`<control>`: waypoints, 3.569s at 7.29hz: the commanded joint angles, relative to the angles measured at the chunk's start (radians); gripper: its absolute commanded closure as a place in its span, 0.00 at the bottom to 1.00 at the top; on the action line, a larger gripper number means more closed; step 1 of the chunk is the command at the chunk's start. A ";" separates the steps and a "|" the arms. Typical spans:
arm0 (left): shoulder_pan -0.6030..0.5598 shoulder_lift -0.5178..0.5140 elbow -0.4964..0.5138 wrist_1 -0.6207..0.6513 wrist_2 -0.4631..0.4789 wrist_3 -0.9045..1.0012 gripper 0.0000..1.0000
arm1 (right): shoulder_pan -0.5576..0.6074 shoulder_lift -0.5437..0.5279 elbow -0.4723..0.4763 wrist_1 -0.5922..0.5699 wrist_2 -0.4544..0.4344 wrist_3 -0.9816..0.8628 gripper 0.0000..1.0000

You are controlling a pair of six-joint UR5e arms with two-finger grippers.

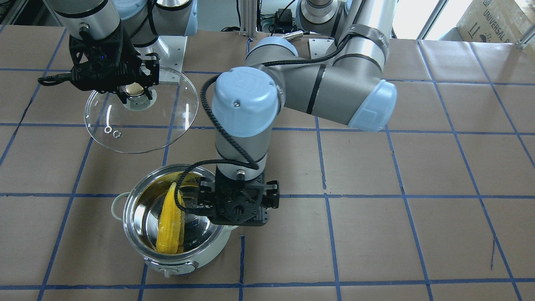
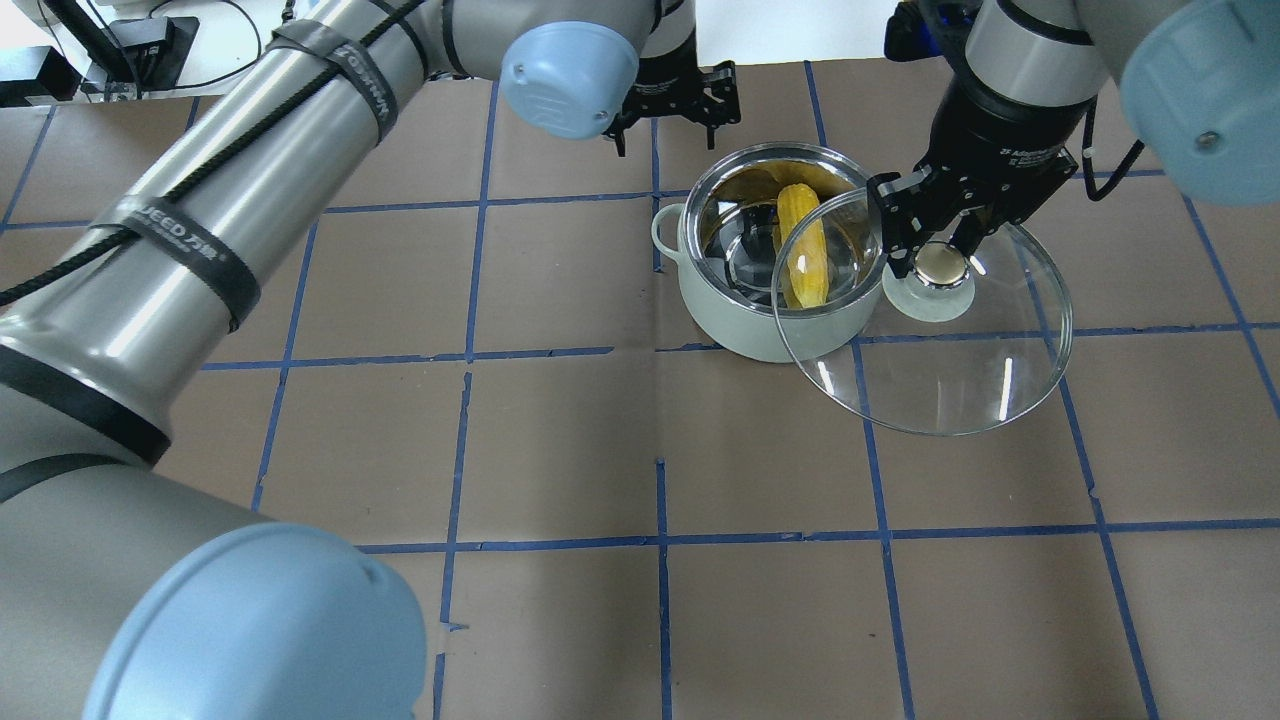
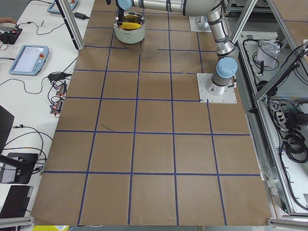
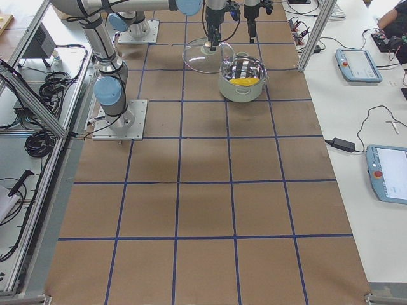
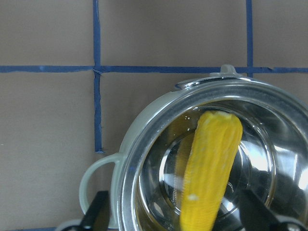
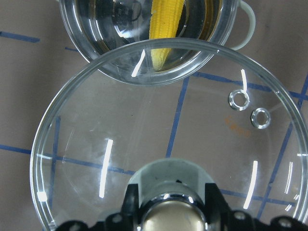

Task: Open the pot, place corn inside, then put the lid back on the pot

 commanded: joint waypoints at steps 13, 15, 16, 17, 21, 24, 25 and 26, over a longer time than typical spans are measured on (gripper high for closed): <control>0.361 0.500 -0.330 -0.327 0.037 0.356 0.00 | 0.094 0.514 -0.367 -0.141 0.005 0.002 0.53; 0.361 0.487 -0.327 -0.318 0.034 0.354 0.00 | 0.097 0.529 -0.365 -0.133 0.000 0.006 0.53; 0.361 0.487 -0.332 -0.314 0.037 0.356 0.00 | 0.097 0.540 -0.367 -0.127 0.000 0.006 0.53; 0.361 0.488 -0.327 -0.313 0.040 0.359 0.00 | 0.097 0.538 -0.365 -0.126 -0.001 0.006 0.53; 0.361 0.479 -0.329 -0.300 0.034 0.357 0.00 | 0.097 0.543 -0.367 -0.126 -0.003 0.003 0.53; 0.361 0.479 -0.320 -0.298 0.032 0.356 0.00 | 0.100 0.540 -0.367 -0.129 -0.003 0.009 0.41; 0.361 0.479 -0.320 -0.298 0.032 0.356 0.00 | 0.100 0.540 -0.367 -0.129 -0.003 0.011 0.33; 0.361 0.479 -0.320 -0.298 0.032 0.356 0.00 | 0.100 0.538 -0.367 -0.129 -0.003 0.011 0.30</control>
